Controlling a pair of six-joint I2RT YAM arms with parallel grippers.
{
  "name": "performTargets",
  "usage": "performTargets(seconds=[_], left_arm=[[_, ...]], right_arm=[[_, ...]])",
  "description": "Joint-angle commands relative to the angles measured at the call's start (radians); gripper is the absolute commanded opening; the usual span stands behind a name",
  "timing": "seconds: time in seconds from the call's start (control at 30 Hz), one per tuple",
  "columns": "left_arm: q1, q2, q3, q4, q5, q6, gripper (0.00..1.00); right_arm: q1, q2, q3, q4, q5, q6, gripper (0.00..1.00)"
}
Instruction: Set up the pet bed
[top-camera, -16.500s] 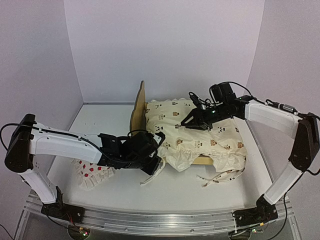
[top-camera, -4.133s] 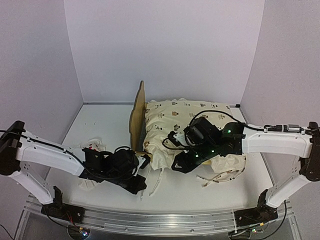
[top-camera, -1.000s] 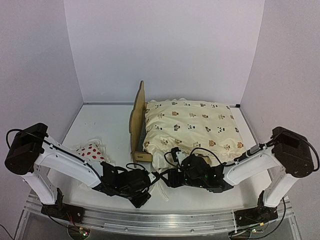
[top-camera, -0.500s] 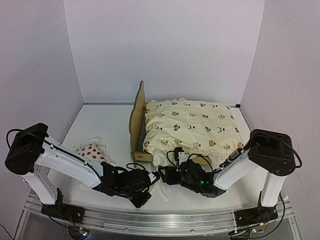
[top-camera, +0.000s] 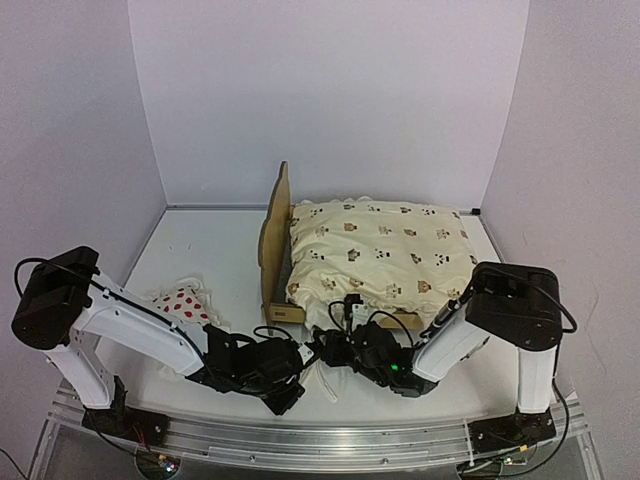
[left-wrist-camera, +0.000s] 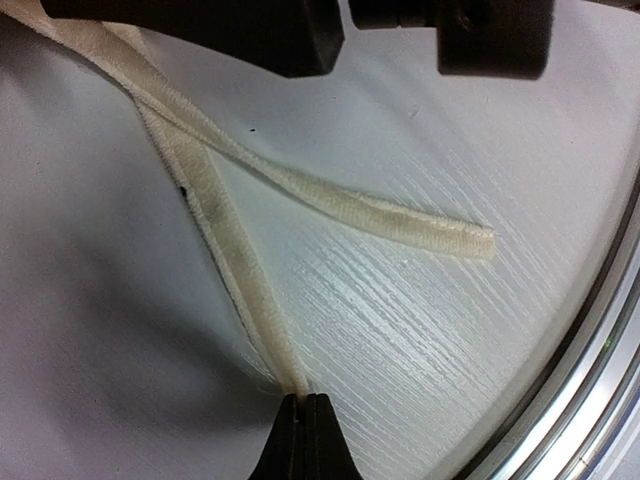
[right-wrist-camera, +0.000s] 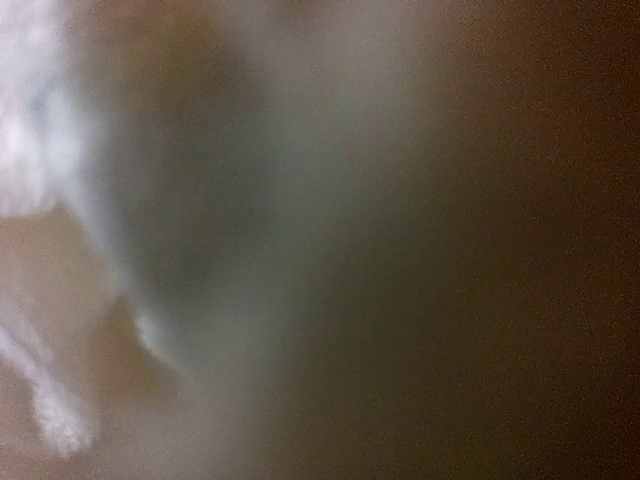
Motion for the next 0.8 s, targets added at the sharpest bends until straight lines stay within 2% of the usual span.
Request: performTargets(seconds=[0.0,0.27,0.47,0.77], left_arm=[[-0.002,0.017,-0.012,-0.011,-0.001,-0.018,0.00],[-0.001,-0.001,-0.028,-0.008,0.002,-0.028,0.00],[-0.001,-0.005,-0.018,-0.019,-0.014,-0.032,0.00],[0.020,-0.047,0.023,-0.066,-0.114,-0.046,0.00]], right_arm=[[-0.007,0.029,0.008,0.106,0.081,-0.016,0.47],[-0.012,0.055,0.020,0.127,0.099,-0.039,0.25],[-0.012,0.056,0.015,0.133,0.083,-0.051,0.01],[-0.013,0.044,-0.009,0.136,0.021,-0.049,0.00]])
